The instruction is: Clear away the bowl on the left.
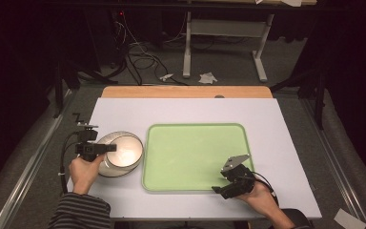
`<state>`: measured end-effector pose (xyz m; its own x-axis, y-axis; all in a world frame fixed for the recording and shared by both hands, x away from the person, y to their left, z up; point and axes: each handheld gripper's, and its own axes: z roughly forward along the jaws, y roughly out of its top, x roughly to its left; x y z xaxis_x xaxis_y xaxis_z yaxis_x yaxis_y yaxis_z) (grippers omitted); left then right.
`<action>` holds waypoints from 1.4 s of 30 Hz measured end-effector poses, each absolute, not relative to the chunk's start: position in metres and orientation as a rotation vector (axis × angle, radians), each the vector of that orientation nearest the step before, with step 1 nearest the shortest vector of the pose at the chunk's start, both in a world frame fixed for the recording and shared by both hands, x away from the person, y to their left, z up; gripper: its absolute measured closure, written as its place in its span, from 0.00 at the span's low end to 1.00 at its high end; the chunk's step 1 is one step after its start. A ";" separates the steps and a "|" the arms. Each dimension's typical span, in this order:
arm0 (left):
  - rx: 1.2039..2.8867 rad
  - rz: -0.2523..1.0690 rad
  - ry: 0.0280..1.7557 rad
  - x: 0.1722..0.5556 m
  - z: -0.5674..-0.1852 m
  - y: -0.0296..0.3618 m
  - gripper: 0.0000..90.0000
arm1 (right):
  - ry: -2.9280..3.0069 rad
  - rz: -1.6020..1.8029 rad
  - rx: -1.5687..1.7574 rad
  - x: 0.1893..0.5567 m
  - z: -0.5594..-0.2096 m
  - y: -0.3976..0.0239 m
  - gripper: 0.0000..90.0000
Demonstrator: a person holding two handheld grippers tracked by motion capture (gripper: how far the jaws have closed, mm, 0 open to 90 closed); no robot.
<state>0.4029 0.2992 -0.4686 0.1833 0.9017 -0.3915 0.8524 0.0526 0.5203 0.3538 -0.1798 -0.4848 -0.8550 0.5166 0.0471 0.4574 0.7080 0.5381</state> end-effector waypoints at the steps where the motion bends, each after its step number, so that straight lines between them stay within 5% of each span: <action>1: 1.782 0.102 1.652 0.402 -0.467 0.298 0.89 | 2.801 0.842 0.806 0.354 -0.485 -0.180 0.37; 42: 1.799 0.047 1.519 0.395 -0.448 0.284 0.89 | 2.795 0.850 0.799 0.353 -0.484 -0.180 0.37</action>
